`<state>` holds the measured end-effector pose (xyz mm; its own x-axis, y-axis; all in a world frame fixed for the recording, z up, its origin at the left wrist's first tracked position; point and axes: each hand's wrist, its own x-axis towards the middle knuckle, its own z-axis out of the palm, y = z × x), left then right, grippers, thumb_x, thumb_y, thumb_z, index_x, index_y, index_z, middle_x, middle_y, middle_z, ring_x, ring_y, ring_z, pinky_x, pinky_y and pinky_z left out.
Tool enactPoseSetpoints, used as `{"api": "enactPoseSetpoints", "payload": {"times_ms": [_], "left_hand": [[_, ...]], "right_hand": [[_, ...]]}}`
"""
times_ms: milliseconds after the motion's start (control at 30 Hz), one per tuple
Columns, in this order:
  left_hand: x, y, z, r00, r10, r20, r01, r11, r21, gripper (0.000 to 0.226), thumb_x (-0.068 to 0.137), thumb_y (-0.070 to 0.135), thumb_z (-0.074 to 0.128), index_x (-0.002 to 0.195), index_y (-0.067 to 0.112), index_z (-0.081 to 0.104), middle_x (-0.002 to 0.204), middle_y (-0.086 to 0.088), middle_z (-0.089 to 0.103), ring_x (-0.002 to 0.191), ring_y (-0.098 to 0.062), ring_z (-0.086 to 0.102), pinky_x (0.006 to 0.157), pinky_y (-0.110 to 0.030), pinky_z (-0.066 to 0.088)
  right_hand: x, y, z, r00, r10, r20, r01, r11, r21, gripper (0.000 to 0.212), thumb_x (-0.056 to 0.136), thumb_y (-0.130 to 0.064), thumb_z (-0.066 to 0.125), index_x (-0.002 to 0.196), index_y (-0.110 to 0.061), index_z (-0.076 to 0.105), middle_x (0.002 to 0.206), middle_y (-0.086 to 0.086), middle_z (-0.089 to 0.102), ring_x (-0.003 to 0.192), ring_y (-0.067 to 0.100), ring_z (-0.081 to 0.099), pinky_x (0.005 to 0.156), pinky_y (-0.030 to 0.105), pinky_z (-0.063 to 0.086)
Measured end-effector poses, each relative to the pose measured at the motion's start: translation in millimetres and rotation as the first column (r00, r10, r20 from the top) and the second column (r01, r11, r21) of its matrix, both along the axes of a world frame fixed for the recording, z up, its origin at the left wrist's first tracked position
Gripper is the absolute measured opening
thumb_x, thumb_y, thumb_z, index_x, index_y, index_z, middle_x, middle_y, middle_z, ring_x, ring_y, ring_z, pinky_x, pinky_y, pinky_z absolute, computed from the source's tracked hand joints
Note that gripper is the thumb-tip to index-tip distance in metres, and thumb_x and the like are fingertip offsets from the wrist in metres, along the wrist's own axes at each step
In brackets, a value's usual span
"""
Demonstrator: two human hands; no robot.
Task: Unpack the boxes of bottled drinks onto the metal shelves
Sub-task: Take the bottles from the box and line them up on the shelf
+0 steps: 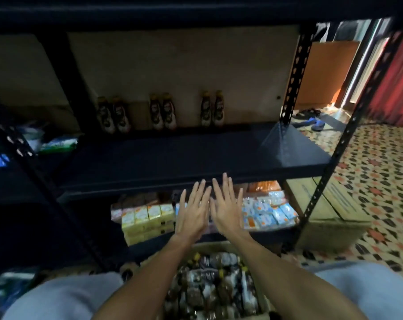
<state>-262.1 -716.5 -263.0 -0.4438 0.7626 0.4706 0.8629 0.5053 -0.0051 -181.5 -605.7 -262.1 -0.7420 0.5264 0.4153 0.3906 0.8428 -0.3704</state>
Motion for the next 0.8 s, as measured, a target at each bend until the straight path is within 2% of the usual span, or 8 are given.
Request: {"api": "enactPoseSetpoints", "payload": {"times_ms": [167, 267, 333, 433, 533, 600, 667, 800], "left_hand": [[30.8, -30.7, -50.9, 0.997, -0.035, 0.071, 0.044, 0.992, -0.122, 0.055, 0.102, 0.033, 0.025, 0.153, 0.013, 0.027, 0.160, -0.007, 0.030, 0.149, -0.021, 0.024, 0.120, -0.050, 0.007], [46.2, -45.8, -75.6, 0.989, -0.052, 0.139, 0.077, 0.980, -0.181, 0.055, 0.101, 0.033, 0.027, 0.151, 0.013, 0.035, 0.158, -0.007, 0.036, 0.146, -0.022, 0.032, 0.117, -0.049, 0.016], [53.9, -55.6, -89.8, 0.983, -0.062, 0.171, 0.101, 0.968, -0.230, 0.054, 0.101, 0.033, 0.029, 0.150, 0.013, 0.039, 0.157, -0.006, 0.037, 0.146, -0.022, 0.033, 0.116, -0.050, 0.023], [60.9, -67.9, -117.3, 0.955, -0.019, 0.297, 0.115, 0.945, -0.307, 0.051, 0.101, 0.034, 0.029, 0.144, 0.016, 0.050, 0.152, -0.003, 0.045, 0.143, -0.019, 0.038, 0.111, -0.044, 0.039], [67.6, -77.9, -138.5, 0.914, -0.019, 0.404, 0.156, 0.938, -0.309, 0.049, 0.103, 0.034, 0.024, 0.126, 0.019, 0.064, 0.143, 0.000, 0.054, 0.138, -0.017, 0.043, 0.103, -0.038, 0.043], [66.8, -82.2, -148.2, 0.889, -0.026, 0.458, 0.180, 0.938, -0.297, 0.042, 0.105, 0.031, 0.028, 0.120, 0.019, 0.065, 0.136, 0.000, 0.057, 0.128, -0.018, 0.051, 0.102, -0.036, 0.043], [61.2, -84.7, -159.5, 0.874, 0.008, 0.486, 0.164, 0.937, -0.310, 0.037, 0.105, 0.031, 0.032, 0.122, 0.021, 0.063, 0.130, 0.001, 0.062, 0.117, -0.018, 0.058, 0.099, -0.034, 0.045], [52.5, -81.4, -181.2, 0.808, 0.110, 0.579, 0.140, 0.918, -0.370, 0.037, 0.102, 0.032, 0.039, 0.134, 0.025, 0.056, 0.136, 0.003, 0.059, 0.122, -0.017, 0.055, 0.101, -0.035, 0.046]], "right_hand": [[40.4, -31.6, -50.4, 0.991, 0.040, 0.125, -0.025, 0.992, -0.123, 0.068, 0.099, -0.048, 0.000, 0.162, -0.025, 0.013, 0.168, -0.004, -0.008, 0.152, 0.009, -0.019, 0.124, 0.048, -0.012], [57.8, -45.3, -76.9, 0.981, 0.064, 0.181, -0.032, 0.984, -0.174, 0.058, 0.106, -0.043, 0.014, 0.161, -0.027, 0.011, 0.164, -0.012, -0.012, 0.149, 0.003, -0.022, 0.123, 0.040, -0.016], [66.9, -53.4, -92.1, 0.974, 0.085, 0.212, -0.041, 0.978, -0.203, 0.056, 0.108, -0.036, 0.026, 0.161, -0.024, 0.012, 0.162, -0.014, -0.007, 0.150, 0.002, -0.014, 0.122, 0.034, -0.015], [80.5, -63.7, -114.5, 0.973, 0.109, 0.204, -0.048, 0.957, -0.286, 0.051, 0.107, -0.030, 0.038, 0.155, -0.014, 0.036, 0.162, -0.001, 0.031, 0.151, 0.015, 0.025, 0.123, 0.034, 0.014], [95.3, -69.4, -134.5, 0.962, 0.111, 0.248, 0.003, 0.908, -0.418, 0.032, 0.103, -0.018, 0.046, 0.127, -0.009, 0.065, 0.131, 0.009, 0.063, 0.119, 0.028, 0.060, 0.099, 0.035, 0.046], [102.4, -67.4, -142.8, 0.945, 0.081, 0.318, 0.077, 0.887, -0.455, 0.028, 0.102, -0.017, 0.044, 0.108, -0.010, 0.070, 0.112, 0.009, 0.068, 0.102, 0.028, 0.065, 0.084, 0.034, 0.048], [107.4, -61.2, -148.5, 0.912, 0.046, 0.409, 0.168, 0.866, -0.470, 0.029, 0.103, -0.021, 0.044, 0.103, -0.011, 0.071, 0.104, 0.009, 0.069, 0.092, 0.024, 0.065, 0.076, 0.030, 0.046], [109.3, -47.0, -168.0, 0.849, 0.017, 0.528, 0.337, 0.753, -0.565, 0.026, 0.100, -0.023, 0.050, 0.092, -0.015, 0.073, 0.091, 0.007, 0.070, 0.079, 0.020, 0.063, 0.072, 0.028, 0.050]]}}
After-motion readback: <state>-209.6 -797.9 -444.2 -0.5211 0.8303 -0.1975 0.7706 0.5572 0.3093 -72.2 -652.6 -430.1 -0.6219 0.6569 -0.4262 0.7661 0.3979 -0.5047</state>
